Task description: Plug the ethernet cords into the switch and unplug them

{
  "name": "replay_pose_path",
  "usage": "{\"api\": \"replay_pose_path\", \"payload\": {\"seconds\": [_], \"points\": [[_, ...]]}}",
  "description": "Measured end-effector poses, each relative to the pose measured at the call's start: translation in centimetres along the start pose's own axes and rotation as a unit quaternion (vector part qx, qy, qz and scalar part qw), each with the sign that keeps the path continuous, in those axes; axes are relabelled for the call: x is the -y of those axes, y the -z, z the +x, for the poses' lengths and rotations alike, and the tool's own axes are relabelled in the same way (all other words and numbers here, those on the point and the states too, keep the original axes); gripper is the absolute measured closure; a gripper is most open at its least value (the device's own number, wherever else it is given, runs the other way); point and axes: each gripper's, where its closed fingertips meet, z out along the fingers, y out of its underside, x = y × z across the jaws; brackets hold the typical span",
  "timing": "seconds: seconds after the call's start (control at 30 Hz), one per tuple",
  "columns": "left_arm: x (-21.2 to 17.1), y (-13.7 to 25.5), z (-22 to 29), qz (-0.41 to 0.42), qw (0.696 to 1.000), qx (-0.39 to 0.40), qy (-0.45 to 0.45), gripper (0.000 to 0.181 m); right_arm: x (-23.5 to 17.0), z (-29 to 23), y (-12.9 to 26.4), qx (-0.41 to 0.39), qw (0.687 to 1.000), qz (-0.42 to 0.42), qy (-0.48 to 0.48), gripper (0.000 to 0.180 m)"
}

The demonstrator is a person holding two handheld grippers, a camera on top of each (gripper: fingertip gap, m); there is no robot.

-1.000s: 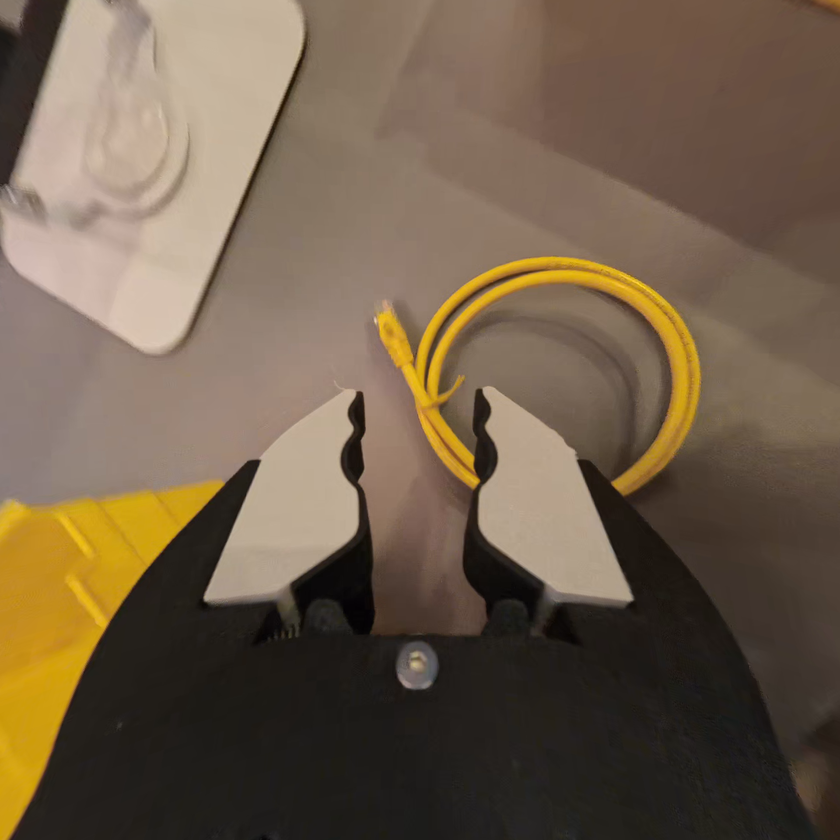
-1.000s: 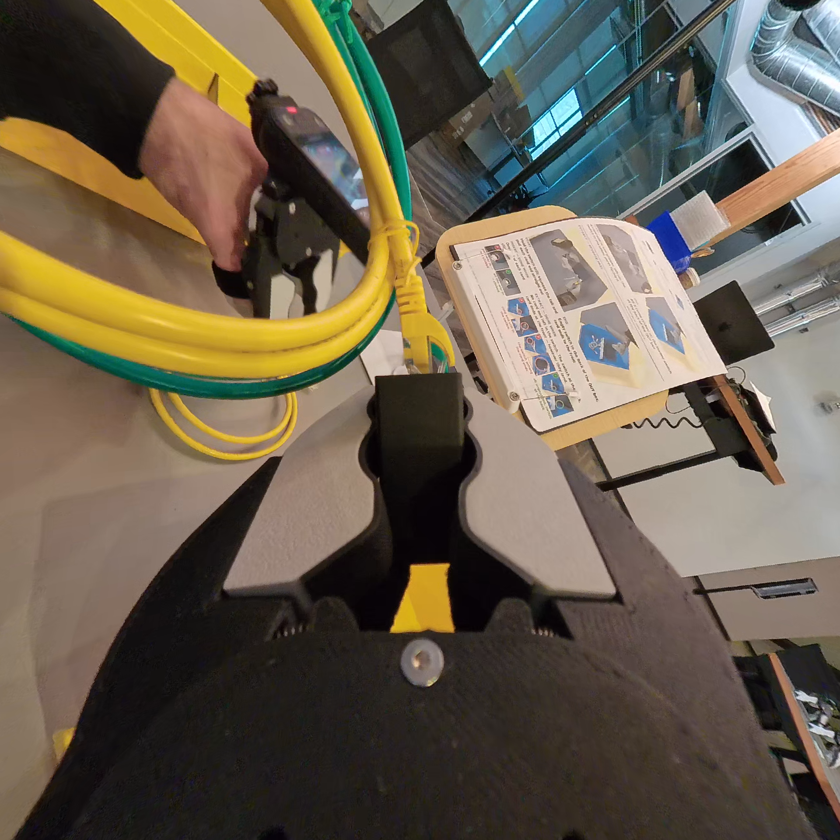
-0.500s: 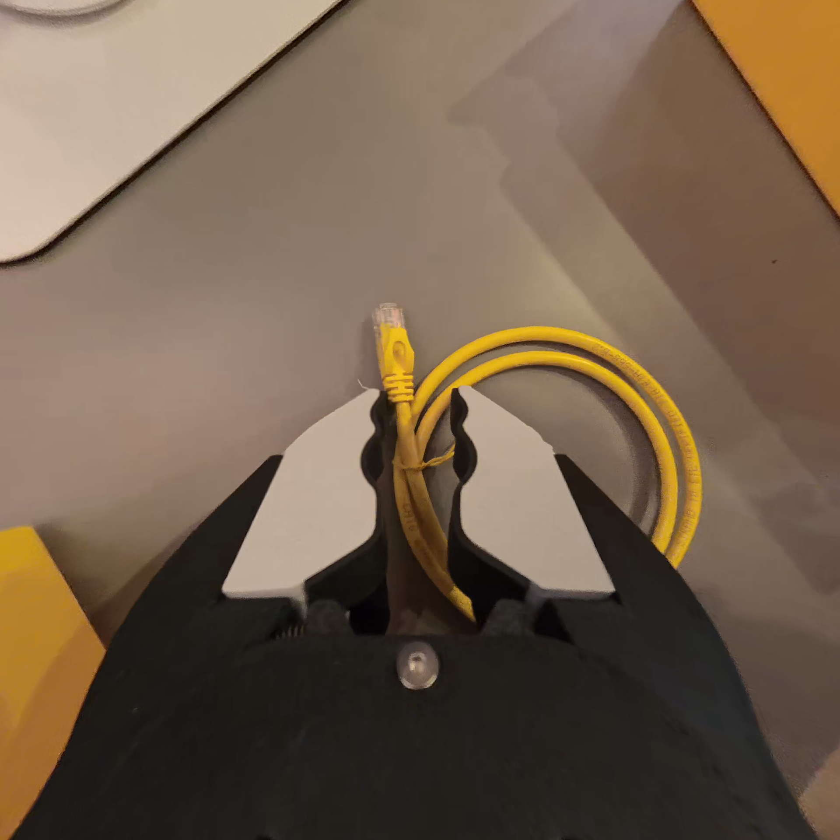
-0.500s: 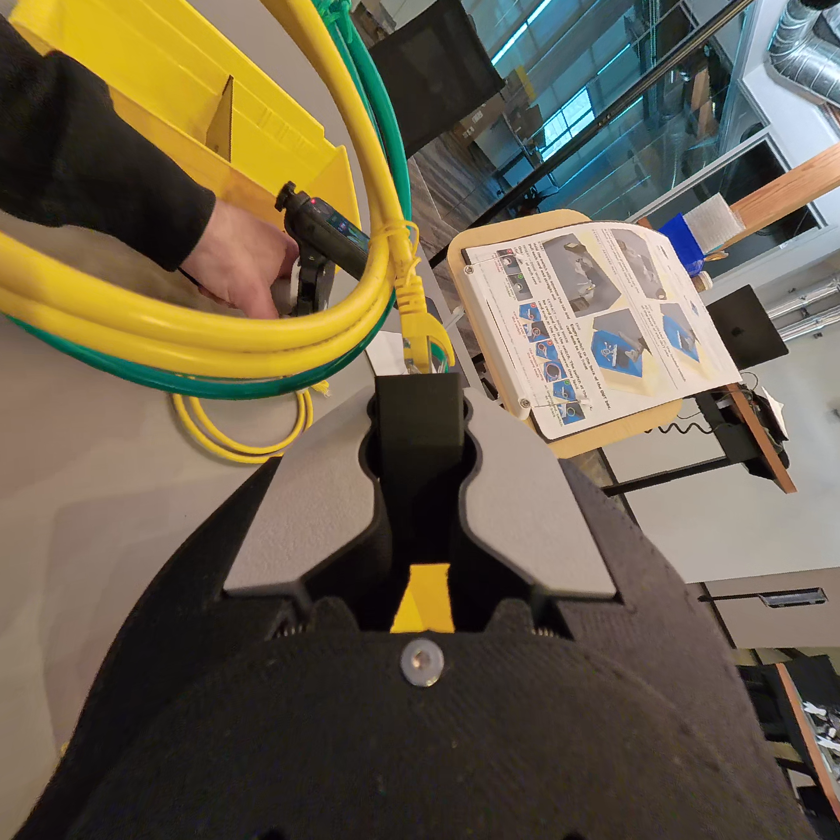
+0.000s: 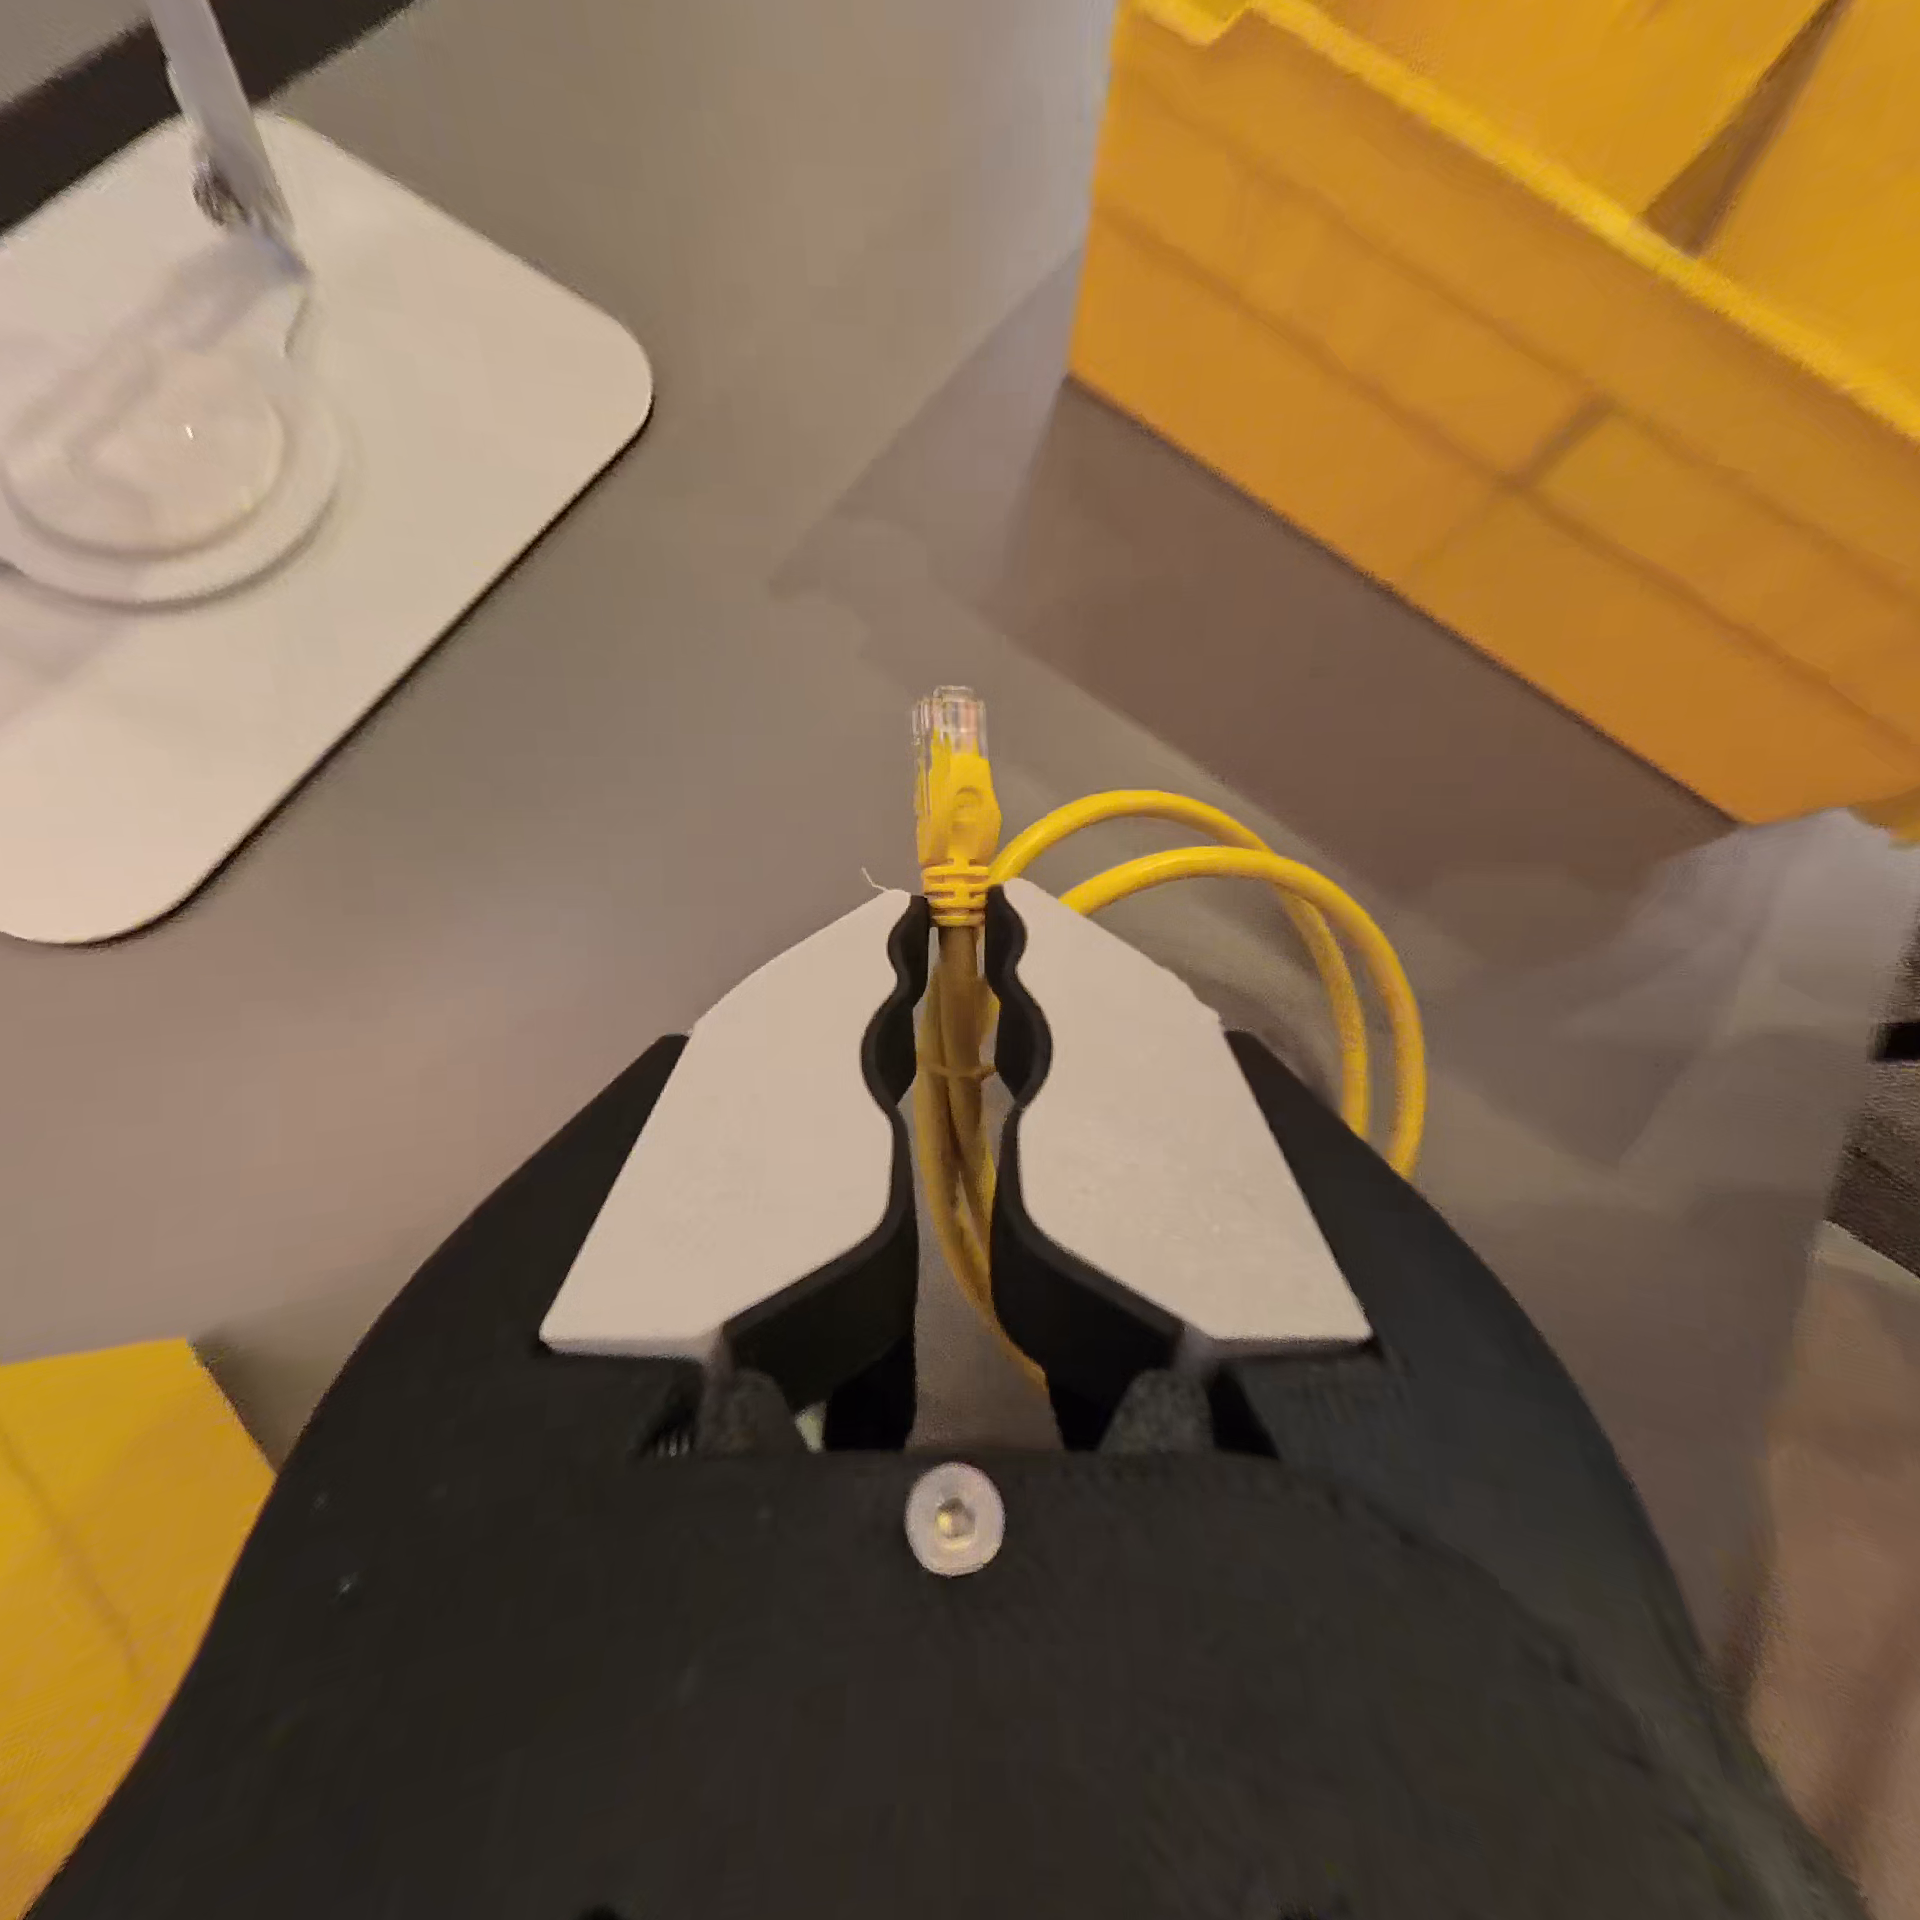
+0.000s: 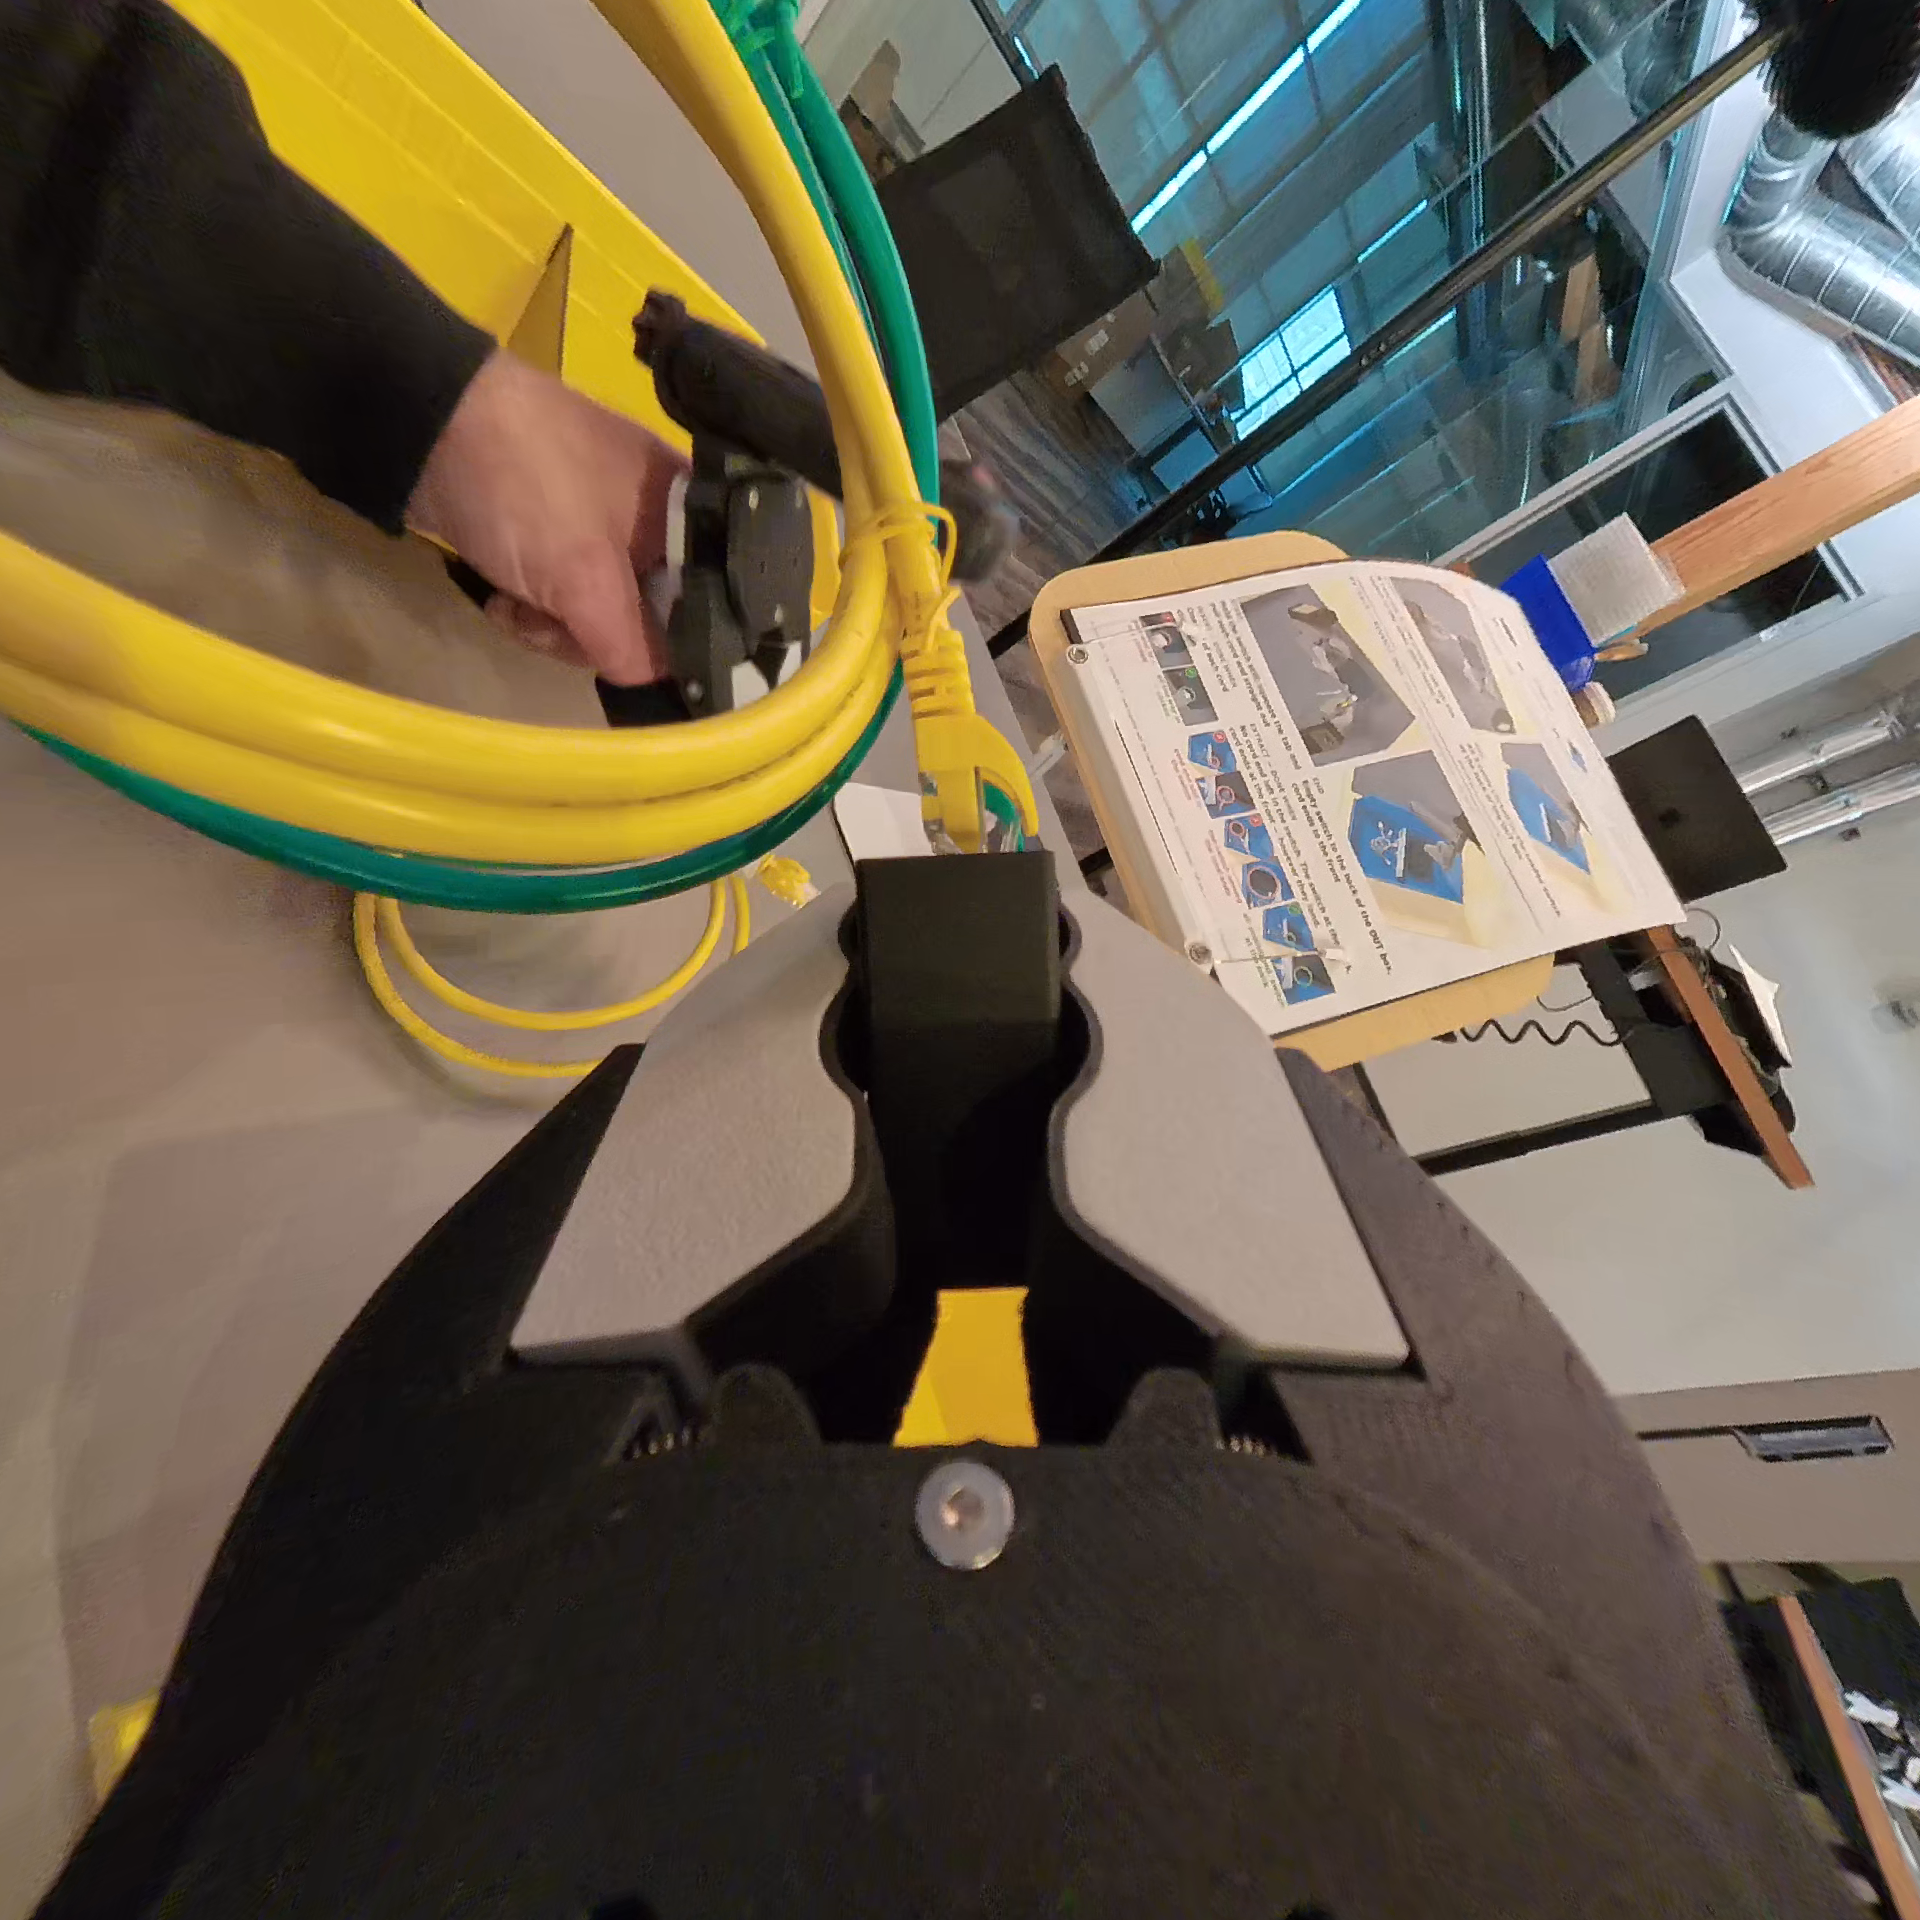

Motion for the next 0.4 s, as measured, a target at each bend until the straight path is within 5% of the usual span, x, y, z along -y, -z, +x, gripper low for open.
{"api": "replay_pose_path", "payload": {"seconds": [0.03,0.4], "points": [[0.6,1.1,0.7,0.007,1.0,-0.007,-0.007,0.171,0.0,0.0,0.1,0.0,1.0,0.004,0.003,0.151],[4.9,9.9,10.7,-0.005,0.974,-0.199,-0.108,0.171,1.6,-1.5,0.2,0.017,0.997,0.034,0.074,0.151]]}}
